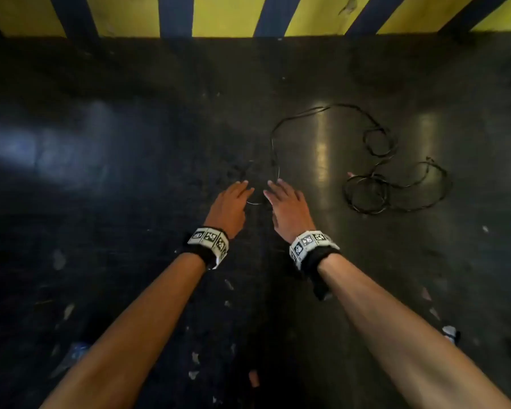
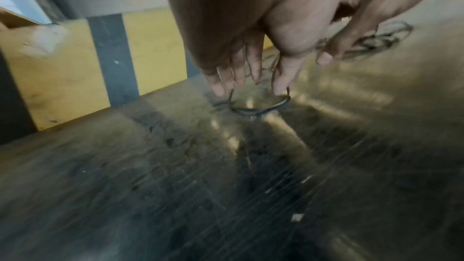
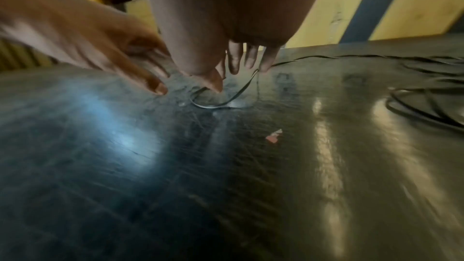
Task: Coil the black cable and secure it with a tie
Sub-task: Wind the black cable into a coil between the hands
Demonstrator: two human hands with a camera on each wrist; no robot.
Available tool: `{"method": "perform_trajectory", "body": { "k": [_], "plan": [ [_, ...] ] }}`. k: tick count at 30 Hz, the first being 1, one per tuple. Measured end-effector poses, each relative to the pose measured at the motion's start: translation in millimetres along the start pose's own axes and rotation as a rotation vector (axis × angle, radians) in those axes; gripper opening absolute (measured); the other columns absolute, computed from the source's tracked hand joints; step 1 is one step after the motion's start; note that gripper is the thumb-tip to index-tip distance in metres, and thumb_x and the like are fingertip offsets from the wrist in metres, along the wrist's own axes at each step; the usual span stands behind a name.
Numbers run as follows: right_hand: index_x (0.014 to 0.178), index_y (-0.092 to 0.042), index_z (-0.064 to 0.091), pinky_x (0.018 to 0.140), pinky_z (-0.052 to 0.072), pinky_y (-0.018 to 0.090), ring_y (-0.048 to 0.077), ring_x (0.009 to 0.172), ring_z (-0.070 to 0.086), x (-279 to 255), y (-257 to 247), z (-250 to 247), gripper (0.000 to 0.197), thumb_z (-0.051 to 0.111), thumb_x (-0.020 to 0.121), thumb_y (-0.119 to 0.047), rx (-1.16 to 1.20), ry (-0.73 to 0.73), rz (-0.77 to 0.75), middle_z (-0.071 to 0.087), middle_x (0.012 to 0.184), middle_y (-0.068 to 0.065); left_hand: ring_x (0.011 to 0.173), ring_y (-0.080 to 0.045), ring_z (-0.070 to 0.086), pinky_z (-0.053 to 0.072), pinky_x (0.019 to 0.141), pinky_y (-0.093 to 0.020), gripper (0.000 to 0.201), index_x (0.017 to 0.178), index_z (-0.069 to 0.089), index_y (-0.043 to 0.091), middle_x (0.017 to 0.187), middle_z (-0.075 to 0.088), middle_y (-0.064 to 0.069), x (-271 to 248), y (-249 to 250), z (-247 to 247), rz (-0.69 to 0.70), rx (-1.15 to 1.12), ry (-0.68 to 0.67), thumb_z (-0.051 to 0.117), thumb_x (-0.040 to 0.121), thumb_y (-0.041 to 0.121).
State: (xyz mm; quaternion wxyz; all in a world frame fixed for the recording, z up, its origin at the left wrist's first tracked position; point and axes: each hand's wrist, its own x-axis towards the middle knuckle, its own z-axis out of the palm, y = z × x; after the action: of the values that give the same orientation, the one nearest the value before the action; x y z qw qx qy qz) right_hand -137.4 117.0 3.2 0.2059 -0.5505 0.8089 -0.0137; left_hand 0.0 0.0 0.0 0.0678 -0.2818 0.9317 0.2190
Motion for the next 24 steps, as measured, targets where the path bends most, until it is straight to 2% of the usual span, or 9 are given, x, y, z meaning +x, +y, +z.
{"method": "perform_trajectory", "body": {
  "k": [2,4,7,9,11,15,19,21,24],
  "plan": [
    [0.154,-0.014,0.037,0.124,0.021,0.053,0.029,0.157,0.018,18.8,12.2,4.1,0.076,0.069,0.084,-0.013,-0.169,0.015,-0.095,0.030,0.167,0.007,0.146,-0.034,0.035,0.030,0.117,-0.047,0.067,0.145,0.049,0.005,0.157,0.040,-0.016,16.0,-7.9,7.7,0.005,0.085,-0.003,0.064,0.081,-0.006],
    [0.148,-0.014,0.046,0.126,0.015,0.057,0.031,0.153,0.029,31.8,27.7,5.6,0.074,0.074,0.080,-0.015,-0.283,0.013,-0.154,0.047,0.156,0.008,0.137,-0.035,0.047,0.031,0.116,-0.048,0.061,0.136,0.059,0.007,0.148,0.052,-0.017,22.0,-13.8,14.8,0.029,0.168,-0.003,0.068,0.077,-0.004],
    [0.115,-0.017,0.073,0.124,0.016,0.062,0.034,0.129,0.054,43.9,52.5,3.7,0.042,0.078,0.073,-0.015,-0.390,0.113,-0.215,0.072,0.116,0.007,0.105,-0.035,0.064,0.038,0.106,-0.052,0.036,0.105,0.074,0.009,0.110,0.071,-0.014,24.0,-22.3,19.8,0.082,0.267,0.132,0.074,0.071,-0.002],
    [0.097,-0.020,0.077,0.122,0.016,0.060,0.033,0.117,0.060,43.5,65.4,0.1,0.024,0.079,0.073,-0.018,-0.414,0.218,-0.236,0.074,0.100,0.004,0.091,-0.035,0.064,0.039,0.103,-0.052,0.019,0.089,0.074,0.010,0.091,0.070,-0.011,20.9,-23.6,17.8,0.101,0.292,0.220,0.076,0.072,0.001],
    [0.089,-0.021,0.078,0.118,0.017,0.056,0.032,0.109,0.064,37.6,71.3,-6.8,0.013,0.078,0.076,-0.021,-0.334,0.312,-0.258,0.074,0.091,0.002,0.088,-0.033,0.064,0.040,0.102,-0.051,0.014,0.084,0.073,0.012,0.086,0.070,-0.009,15.7,-20.7,13.6,0.084,0.248,0.228,0.079,0.074,0.006],
    [0.088,-0.024,0.078,0.112,0.021,0.044,0.031,0.103,0.067,8.1,76.9,-37.8,0.013,0.066,0.084,-0.027,-0.022,0.515,-0.245,0.076,0.089,-0.002,0.081,-0.030,0.064,0.044,0.084,-0.042,0.013,0.085,0.073,0.013,0.081,0.070,-0.007,-8.7,0.7,-14.6,0.091,0.000,0.303,0.080,0.076,0.007],
    [0.095,-0.025,0.079,0.092,0.042,0.035,0.021,0.092,0.064,-47.6,68.3,-105.6,0.011,0.072,0.087,-0.027,0.295,0.644,-0.203,0.078,0.091,-0.004,0.076,-0.019,0.067,0.056,0.073,-0.034,0.006,0.093,0.076,0.008,0.083,0.073,-0.005,-58.3,48.5,-62.9,0.027,-0.411,0.378,0.073,0.088,0.011],
    [0.097,-0.021,0.080,0.087,0.045,0.028,0.016,0.089,0.064,-74.5,60.6,-141.9,0.011,0.075,0.087,-0.023,0.442,0.705,-0.161,0.079,0.093,-0.002,0.071,-0.011,0.067,0.056,0.069,-0.025,0.012,0.096,0.077,0.010,0.079,0.072,-0.002,-84.7,78.9,-84.9,-0.013,-0.601,0.346,0.066,0.094,0.016],
    [0.099,-0.014,0.080,0.087,0.056,0.027,0.013,0.089,0.072,-123.0,44.1,-196.5,0.013,0.076,0.088,-0.020,0.603,0.758,-0.152,0.079,0.096,0.001,0.062,-0.008,0.061,0.050,0.065,-0.020,0.023,0.095,0.074,0.011,0.068,0.064,-0.001,-129.3,127.0,-116.3,0.078,-0.860,0.210,0.054,0.102,0.017]
  ]
}}
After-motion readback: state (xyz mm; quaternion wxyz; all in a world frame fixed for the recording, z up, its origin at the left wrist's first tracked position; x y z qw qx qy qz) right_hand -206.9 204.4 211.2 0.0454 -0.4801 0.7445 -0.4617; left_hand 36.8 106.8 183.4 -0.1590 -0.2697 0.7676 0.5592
